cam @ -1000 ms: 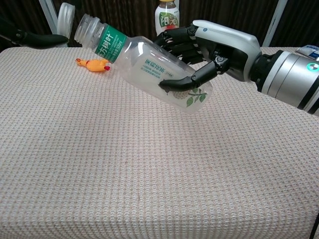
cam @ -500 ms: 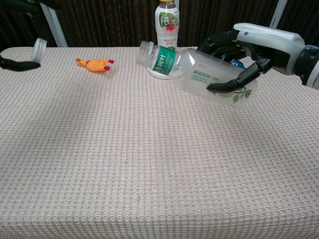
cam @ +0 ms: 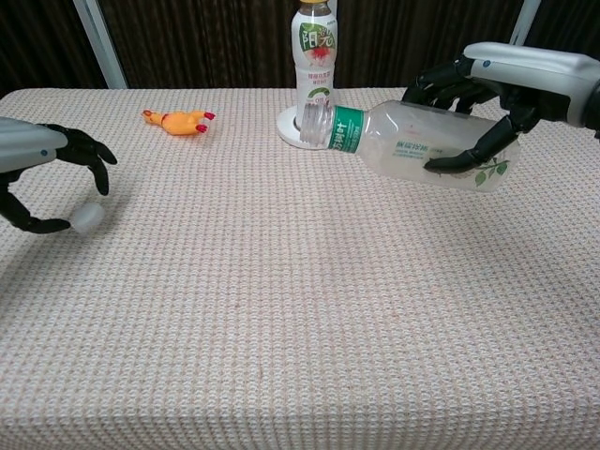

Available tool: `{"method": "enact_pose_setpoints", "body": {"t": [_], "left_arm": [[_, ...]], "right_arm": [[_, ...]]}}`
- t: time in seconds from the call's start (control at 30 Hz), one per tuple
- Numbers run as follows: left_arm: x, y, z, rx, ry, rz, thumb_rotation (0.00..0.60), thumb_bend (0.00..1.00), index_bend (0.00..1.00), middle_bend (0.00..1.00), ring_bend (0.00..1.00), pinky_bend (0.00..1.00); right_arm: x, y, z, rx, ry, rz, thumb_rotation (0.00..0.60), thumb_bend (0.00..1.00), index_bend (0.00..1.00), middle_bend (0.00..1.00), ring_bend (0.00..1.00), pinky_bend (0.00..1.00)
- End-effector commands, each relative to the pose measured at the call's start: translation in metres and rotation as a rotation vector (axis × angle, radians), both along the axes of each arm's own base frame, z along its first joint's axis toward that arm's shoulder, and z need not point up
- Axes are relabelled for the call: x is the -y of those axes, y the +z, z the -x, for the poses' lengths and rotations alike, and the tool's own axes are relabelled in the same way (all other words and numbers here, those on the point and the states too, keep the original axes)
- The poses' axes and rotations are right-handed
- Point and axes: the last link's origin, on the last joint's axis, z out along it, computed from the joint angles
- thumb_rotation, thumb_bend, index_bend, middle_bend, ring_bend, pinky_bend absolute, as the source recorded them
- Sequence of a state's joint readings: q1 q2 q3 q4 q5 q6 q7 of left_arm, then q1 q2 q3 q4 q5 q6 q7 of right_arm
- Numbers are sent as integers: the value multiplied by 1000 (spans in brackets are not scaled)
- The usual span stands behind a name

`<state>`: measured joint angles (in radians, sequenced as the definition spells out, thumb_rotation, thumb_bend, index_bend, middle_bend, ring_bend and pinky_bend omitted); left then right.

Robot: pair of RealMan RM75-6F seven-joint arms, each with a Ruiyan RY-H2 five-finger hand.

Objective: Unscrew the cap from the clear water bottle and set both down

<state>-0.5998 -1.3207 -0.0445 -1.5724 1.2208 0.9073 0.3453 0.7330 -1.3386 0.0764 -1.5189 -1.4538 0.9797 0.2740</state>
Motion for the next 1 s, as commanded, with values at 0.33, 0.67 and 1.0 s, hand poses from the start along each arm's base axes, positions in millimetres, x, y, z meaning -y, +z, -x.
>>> {"method": "enact_pose_setpoints", "body": {"t": [0.33,0.67,1.0], "left_arm": [[12,56,-12,168,-5,-207,600,121,167,108,18,0],[32,110,24,177,50,-383,600,114,167,108,18,0],[86,156,79,125,185,-558,600,114,172,108,18,0]], "right_arm": [[4,-47,-13,-204,63,-17,600,394,400,444,265,396],[-8,-30,-4,-212,11,19,600,228,0,75,0,118],[-48,73,59,-144,-125,300,600,220,0,160,0,121]]}}
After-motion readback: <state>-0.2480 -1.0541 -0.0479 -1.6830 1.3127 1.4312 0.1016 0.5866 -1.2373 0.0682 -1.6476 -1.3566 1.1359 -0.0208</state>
